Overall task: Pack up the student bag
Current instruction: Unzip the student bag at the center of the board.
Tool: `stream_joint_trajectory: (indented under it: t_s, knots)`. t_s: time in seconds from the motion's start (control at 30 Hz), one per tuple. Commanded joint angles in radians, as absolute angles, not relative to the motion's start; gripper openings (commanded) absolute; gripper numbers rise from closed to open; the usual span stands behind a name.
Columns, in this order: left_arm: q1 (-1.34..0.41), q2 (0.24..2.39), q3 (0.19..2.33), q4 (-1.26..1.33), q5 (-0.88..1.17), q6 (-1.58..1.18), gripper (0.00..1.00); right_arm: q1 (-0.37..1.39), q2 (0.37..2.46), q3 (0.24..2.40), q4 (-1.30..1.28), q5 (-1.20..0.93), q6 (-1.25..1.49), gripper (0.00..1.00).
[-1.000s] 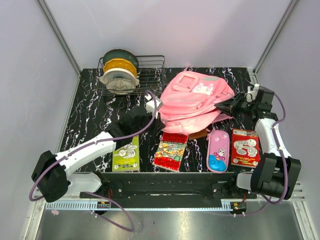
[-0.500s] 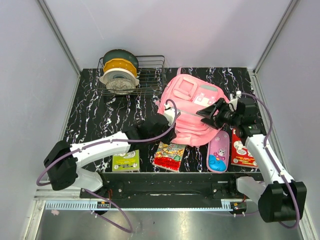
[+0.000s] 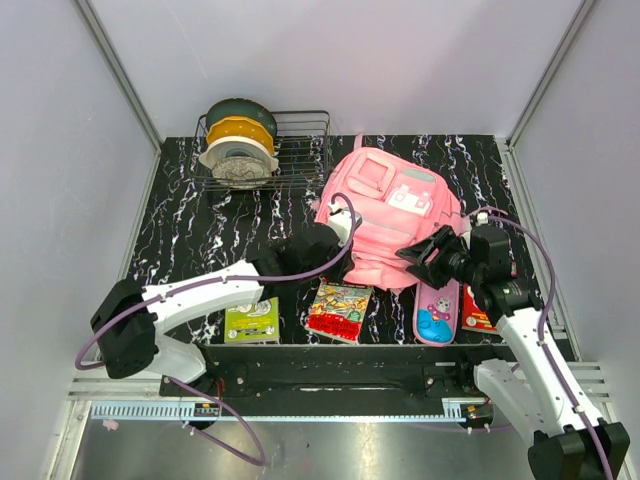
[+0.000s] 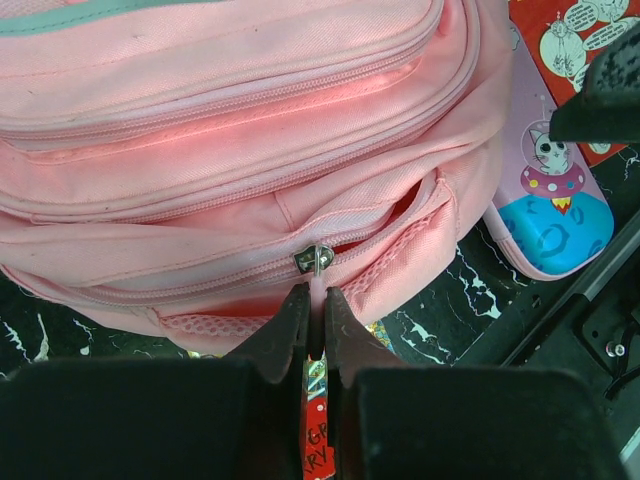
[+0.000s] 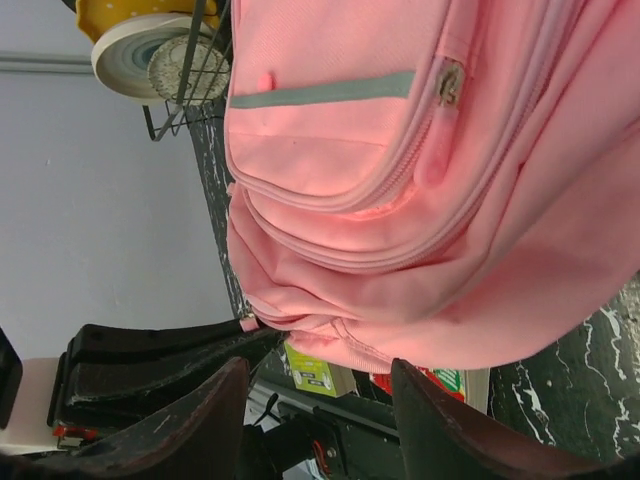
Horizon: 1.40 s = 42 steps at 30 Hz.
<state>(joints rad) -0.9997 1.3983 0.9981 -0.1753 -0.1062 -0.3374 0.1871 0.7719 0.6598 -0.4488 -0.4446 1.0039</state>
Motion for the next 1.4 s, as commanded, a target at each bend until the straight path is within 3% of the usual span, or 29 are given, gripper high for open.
stream_joint_trajectory:
  t_s: [0.0, 0.43, 0.63, 0.87, 1.0, 1.07, 1.2, 1.37]
  knots:
    - [-1.008, 1.399, 1.060, -0.067, -0.137, -0.344, 0.00, 0.202, 0.750, 0.623, -0.479, -0.396, 1.052, 0.63]
    - [-1.032, 1.390, 1.054, -0.055, -0.110, -0.321, 0.00, 0.209, 0.893, 0.548, -0.219, -0.397, 1.103, 0.60]
    - [-1.042, 1.381, 1.017, -0.060, -0.110, -0.316, 0.00, 0.209, 0.936, 0.620, -0.230, -0.361, 1.051, 0.47]
    - [-1.043, 1.365, 0.982, -0.069, -0.104, -0.304, 0.00, 0.209, 0.928, 0.629, -0.279, -0.286, 1.019, 0.49]
    - [-1.048, 1.356, 0.960, -0.069, -0.080, -0.281, 0.00, 0.209, 0.946, 0.623, -0.252, -0.272, 1.006, 0.36]
    - [-1.052, 1.350, 0.954, -0.064, -0.063, -0.269, 0.00, 0.209, 0.965, 0.623, -0.230, -0.268, 1.005, 0.36]
    - [-1.058, 1.336, 0.937, -0.046, -0.031, -0.258, 0.00, 0.209, 1.000, 0.630, -0.173, -0.285, 0.994, 0.00]
    - [-1.063, 1.330, 0.927, -0.110, -0.144, -0.239, 0.00, 0.207, 0.954, 0.760, -0.319, -0.165, 0.867, 0.00]
